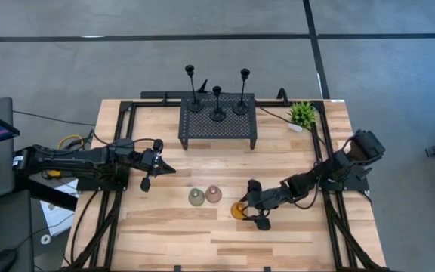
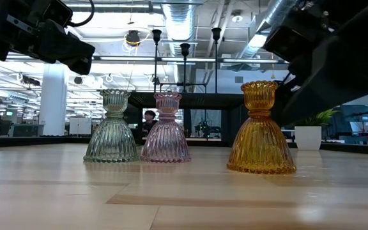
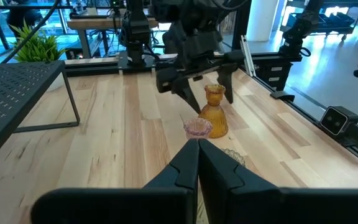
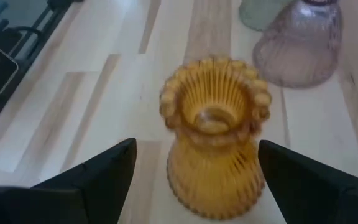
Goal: Pick & Place candle stick holders
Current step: Put the orange glass candle holder on the shelf
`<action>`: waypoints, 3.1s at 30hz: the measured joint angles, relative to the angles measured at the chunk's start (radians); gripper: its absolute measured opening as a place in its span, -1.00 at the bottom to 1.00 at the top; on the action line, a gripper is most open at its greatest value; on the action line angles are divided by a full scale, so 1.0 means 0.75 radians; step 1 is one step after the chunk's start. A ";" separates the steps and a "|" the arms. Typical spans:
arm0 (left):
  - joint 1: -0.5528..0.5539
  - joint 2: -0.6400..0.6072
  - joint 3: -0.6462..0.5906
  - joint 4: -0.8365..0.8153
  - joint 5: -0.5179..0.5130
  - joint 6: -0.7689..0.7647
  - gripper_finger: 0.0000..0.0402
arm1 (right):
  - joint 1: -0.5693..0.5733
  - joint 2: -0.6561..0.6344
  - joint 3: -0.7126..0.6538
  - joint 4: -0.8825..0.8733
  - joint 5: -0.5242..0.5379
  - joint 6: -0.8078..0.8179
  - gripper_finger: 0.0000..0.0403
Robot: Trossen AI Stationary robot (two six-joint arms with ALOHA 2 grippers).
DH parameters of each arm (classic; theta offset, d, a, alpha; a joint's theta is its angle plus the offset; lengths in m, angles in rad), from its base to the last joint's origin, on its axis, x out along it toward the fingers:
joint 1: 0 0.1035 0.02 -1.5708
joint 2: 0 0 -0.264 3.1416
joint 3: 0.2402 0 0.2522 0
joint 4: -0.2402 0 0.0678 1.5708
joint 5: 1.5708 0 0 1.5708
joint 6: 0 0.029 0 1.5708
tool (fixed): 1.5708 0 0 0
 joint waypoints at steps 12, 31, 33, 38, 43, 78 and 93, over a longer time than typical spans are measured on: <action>0.000 0.000 0.000 0.001 0.000 0.000 -0.95 | -0.021 0.008 0.059 -0.004 0.002 0.000 0.53; 0.000 0.000 0.000 0.010 0.000 0.000 -0.95 | -0.031 0.007 0.059 0.001 0.006 0.045 -0.20; 0.000 0.000 0.000 0.010 0.000 0.000 -0.95 | -0.031 0.007 0.059 0.000 0.006 0.045 -0.28; 0.000 0.000 0.000 0.010 -0.001 0.000 -0.95 | -0.031 0.007 0.059 0.000 0.006 0.045 -0.38; 0.000 0.000 0.000 0.010 0.000 0.000 -0.95 | -0.034 -0.017 0.057 -0.017 0.004 0.045 -0.32; 0.000 0.000 0.000 0.010 -0.001 0.000 -0.95 | -0.557 -0.517 0.117 -0.207 0.005 -0.090 -0.39; 0.001 0.000 0.000 0.010 -0.101 0.039 -0.95 | -0.816 -0.507 0.416 -0.525 0.016 -0.255 -0.40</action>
